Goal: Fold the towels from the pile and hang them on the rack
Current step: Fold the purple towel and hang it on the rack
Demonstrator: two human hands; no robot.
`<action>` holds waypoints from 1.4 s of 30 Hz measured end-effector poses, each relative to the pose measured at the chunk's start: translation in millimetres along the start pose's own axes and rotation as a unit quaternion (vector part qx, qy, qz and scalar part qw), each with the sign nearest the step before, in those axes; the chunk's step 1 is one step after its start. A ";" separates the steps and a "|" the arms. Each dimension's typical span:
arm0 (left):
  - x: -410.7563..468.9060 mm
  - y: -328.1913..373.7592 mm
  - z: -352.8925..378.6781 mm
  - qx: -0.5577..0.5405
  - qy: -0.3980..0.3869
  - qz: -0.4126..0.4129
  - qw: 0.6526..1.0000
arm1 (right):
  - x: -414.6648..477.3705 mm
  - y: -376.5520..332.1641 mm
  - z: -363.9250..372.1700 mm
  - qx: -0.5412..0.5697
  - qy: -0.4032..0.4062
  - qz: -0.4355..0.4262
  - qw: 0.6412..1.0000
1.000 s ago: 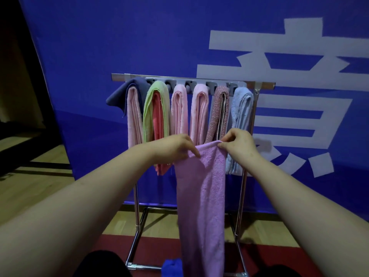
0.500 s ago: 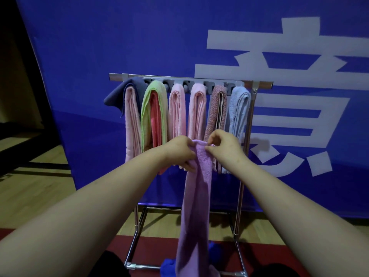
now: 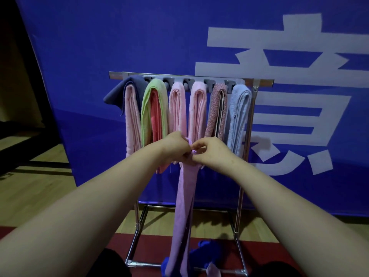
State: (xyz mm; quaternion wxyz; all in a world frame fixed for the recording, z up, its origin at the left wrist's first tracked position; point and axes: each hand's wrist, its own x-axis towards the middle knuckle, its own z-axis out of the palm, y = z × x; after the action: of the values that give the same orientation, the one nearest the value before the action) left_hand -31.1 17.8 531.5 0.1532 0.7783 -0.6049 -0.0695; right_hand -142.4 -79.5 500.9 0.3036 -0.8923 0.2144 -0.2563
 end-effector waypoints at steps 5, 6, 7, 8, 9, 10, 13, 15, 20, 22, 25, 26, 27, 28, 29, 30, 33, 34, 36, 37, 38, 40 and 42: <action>5.1 -21.2 2.9 0.092 -0.015 0.022 0.995 | 0.4 5.4 0.9 -0.064 0.027 -0.012 0.998; 6.7 -24.0 3.3 0.118 -0.018 0.036 0.992 | 0.2 6.7 1.2 -0.056 0.028 -0.007 0.998; 7.0 -22.0 5.4 0.086 -0.020 0.019 0.996 | -0.1 8.4 1.1 -0.049 0.029 0.000 0.998; 7.3 -23.0 6.4 0.049 -0.022 -0.003 0.999 | 0.0 9.9 0.2 -0.049 0.034 0.006 0.998; 8.5 -24.7 5.7 0.029 -0.003 -0.026 0.999 | 0.8 10.7 -0.9 -0.055 0.039 0.011 0.998; 10.3 -25.7 6.5 0.055 0.006 -0.025 0.998 | 1.0 11.9 -2.9 -0.060 0.040 0.015 0.997; 14.9 -36.5 7.4 0.130 0.012 -0.008 0.991 | 1.7 13.4 -7.5 -0.062 0.035 0.011 0.997; 17.1 -42.0 6.3 0.158 0.077 0.000 0.984 | 2.7 16.5 -7.4 -0.070 0.060 -0.001 0.996; 16.1 -40.8 7.1 0.173 0.069 -0.010 0.982 | 3.4 21.7 -0.9 -0.131 0.077 -0.036 0.988; 17.5 -43.2 6.9 0.146 0.127 0.000 0.981 | 4.2 23.4 -1.9 -0.130 0.115 -0.055 0.983; 18.4 -42.1 4.5 0.130 0.155 -0.005 0.979 | 6.4 24.0 -6.0 -0.104 0.114 -0.039 0.987; 18.8 -40.8 4.5 0.139 0.140 -0.008 0.980 | 6.9 23.9 -5.4 -0.109 0.092 -0.031 0.989; 18.7 -40.2 5.7 0.144 0.139 -0.007 0.980 | 7.3 25.0 -4.2 -0.120 0.089 -0.036 0.988; 19.8 -41.0 7.0 0.149 0.154 -0.007 0.977 | 7.6 25.6 -3.4 -0.136 0.105 -0.054 0.984; 20.4 -41.2 7.3 0.153 0.178 -0.008 0.972 | 7.7 26.3 -3.5 -0.147 0.125 -0.072 0.979; 20.3 -41.0 7.2 0.155 0.195 -0.008 0.968 | 6.8 25.0 -4.3 -0.153 0.133 -0.082 0.976; 22.4 -42.4 8.0 0.157 0.182 -0.008 0.971 | 6.8 23.5 -3.3 -0.165 0.104 -0.081 0.978; 21.3 -41.9 10.0 0.140 0.178 -0.009 0.974 | 6.3 24.5 -1.4 -0.160 0.103 -0.074 0.979; 22.3 -42.8 9.7 0.089 0.182 -0.005 0.979 | 7.7 26.0 0.3 -0.120 0.123 -0.057 0.983; 22.0 -44.0 8.8 0.045 0.185 -0.002 0.982 | 6.9 25.4 0.1 -0.089 0.131 -0.047 0.986; 21.1 -44.2 6.6 -0.001 0.190 0.001 0.982 | 7.1 23.9 -1.6 -0.061 0.140 -0.039 0.988; 17.9 -45.5 5.5 -0.101 0.197 -0.005 0.975 | 7.6 20.7 -5.6 -0.024 0.154 -0.030 0.987; 14.2 -46.6 5.6 -0.207 0.201 -0.008 0.957 | 8.8 16.1 -9.1 0.018 0.167 -0.022 0.986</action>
State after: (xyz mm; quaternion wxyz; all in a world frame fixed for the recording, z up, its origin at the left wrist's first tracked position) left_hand 13.8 13.6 512.3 0.4288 0.7323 -0.5278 -0.0366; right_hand -144.6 -99.8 499.5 0.2739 -0.8361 0.2375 -0.4118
